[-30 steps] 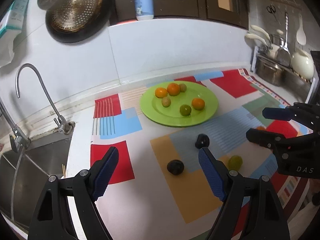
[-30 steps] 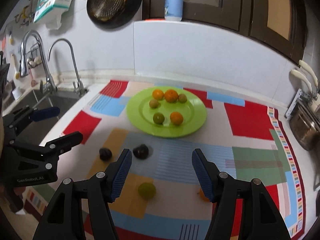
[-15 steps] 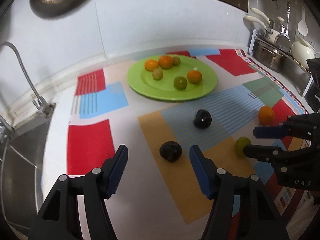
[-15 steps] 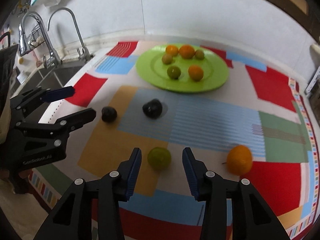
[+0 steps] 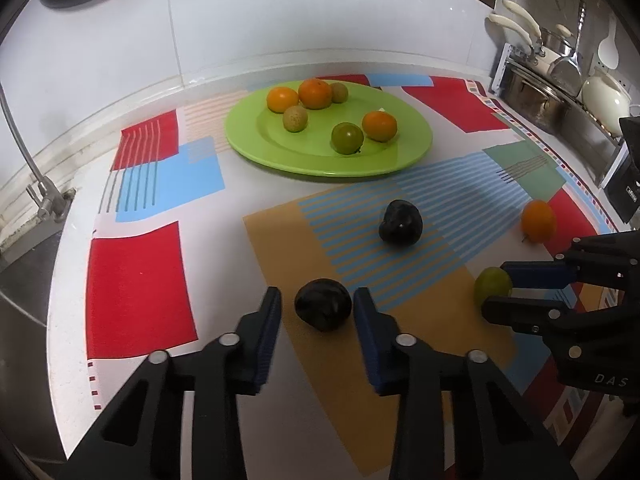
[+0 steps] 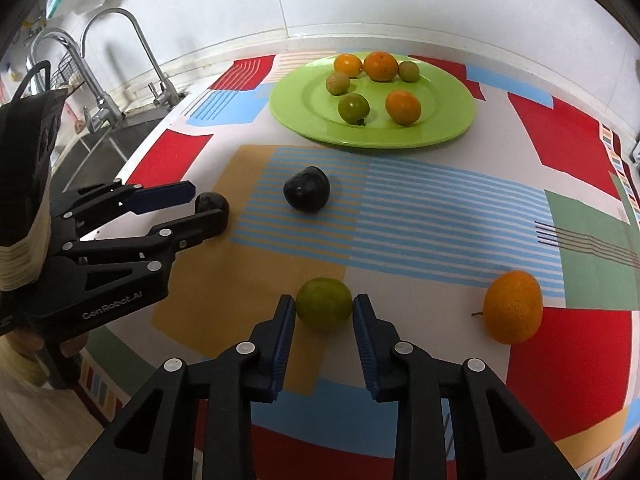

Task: Organize fruits
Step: 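Grasp a dark plum with the left tool while the right tool grasps a lime, then carry the plum and lime onto the green plate and open both tools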

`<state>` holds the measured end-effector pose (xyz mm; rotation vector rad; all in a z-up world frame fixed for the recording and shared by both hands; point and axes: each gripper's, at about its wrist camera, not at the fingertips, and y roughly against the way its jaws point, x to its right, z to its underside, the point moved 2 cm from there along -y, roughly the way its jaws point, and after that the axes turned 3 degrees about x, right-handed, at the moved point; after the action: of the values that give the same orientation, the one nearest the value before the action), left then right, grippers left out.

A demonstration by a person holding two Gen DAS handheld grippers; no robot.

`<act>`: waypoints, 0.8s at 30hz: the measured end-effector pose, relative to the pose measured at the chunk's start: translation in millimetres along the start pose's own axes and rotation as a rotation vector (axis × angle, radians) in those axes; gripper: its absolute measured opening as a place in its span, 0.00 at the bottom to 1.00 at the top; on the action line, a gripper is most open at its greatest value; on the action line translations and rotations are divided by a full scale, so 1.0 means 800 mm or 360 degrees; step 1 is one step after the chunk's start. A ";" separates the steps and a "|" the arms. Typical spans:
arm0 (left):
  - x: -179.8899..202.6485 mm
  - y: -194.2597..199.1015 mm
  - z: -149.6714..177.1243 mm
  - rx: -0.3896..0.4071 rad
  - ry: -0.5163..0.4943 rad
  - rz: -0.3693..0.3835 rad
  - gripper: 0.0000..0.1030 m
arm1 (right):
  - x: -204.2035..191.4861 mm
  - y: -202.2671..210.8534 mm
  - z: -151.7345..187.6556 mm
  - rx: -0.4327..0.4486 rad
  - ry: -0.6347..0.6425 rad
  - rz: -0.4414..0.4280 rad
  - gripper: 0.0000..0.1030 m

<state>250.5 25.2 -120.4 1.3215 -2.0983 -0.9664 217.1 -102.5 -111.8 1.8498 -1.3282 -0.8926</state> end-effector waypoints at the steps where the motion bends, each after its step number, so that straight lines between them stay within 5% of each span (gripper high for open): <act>1: 0.000 -0.001 0.001 -0.0005 -0.0002 0.0006 0.32 | 0.000 0.000 0.000 0.0000 0.0002 0.0000 0.30; 24: 0.010 0.048 -0.021 0.0138 0.0033 -0.0021 0.28 | -0.003 0.036 -0.021 0.0206 0.0059 -0.0051 0.29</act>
<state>236.9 23.5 -79.8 1.3836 -2.1402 -0.8723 216.2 -105.2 -78.9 1.9817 -1.3652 -0.8015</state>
